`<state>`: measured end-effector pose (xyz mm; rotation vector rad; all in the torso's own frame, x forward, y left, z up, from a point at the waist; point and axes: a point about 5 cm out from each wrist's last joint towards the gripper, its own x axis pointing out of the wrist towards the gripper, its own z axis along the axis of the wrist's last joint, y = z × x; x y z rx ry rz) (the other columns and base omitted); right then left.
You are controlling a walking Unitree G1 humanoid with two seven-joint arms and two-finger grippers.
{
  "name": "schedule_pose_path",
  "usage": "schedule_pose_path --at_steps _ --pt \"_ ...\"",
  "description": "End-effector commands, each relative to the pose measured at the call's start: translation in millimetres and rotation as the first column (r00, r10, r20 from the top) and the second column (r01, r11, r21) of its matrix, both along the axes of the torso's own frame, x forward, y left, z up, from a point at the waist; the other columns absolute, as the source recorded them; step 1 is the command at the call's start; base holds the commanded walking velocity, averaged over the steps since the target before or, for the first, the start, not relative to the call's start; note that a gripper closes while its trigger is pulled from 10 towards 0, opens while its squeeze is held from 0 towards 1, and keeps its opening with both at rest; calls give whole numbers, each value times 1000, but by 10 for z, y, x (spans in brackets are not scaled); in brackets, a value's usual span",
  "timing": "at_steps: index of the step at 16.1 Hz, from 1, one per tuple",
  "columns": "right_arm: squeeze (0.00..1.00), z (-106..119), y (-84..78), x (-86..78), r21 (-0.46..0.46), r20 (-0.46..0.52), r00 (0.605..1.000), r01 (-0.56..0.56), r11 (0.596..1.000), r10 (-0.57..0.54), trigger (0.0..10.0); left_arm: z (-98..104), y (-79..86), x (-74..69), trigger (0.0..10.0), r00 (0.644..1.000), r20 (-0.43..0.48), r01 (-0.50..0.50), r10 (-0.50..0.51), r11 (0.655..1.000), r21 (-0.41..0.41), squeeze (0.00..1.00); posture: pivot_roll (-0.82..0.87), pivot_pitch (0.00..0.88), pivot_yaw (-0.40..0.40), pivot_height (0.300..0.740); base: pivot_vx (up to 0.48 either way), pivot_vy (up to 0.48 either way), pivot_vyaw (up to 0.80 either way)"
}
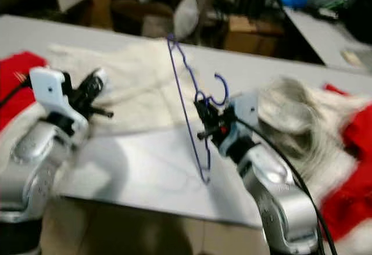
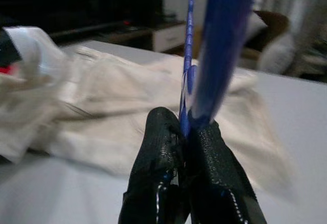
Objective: Hang hanger
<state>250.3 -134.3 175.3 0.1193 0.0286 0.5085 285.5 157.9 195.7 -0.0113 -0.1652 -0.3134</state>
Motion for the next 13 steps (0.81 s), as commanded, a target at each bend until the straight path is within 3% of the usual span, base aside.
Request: schedule_pose_path --at_steps 1,13 --pt "0 53 -14 -1 -8 26 1000 17 1000 -17 10000 32 -79 -15 10000 999 8 34 -34 999 15 0 -83 0 -40 740 0 -435 0" --pt "0 136 121 -41 15 66 994 -83 996 82 10000 103 -113 -18 10000 997 20 79 -80 996 36 0 -74 0 -32 740 0 -432 0"
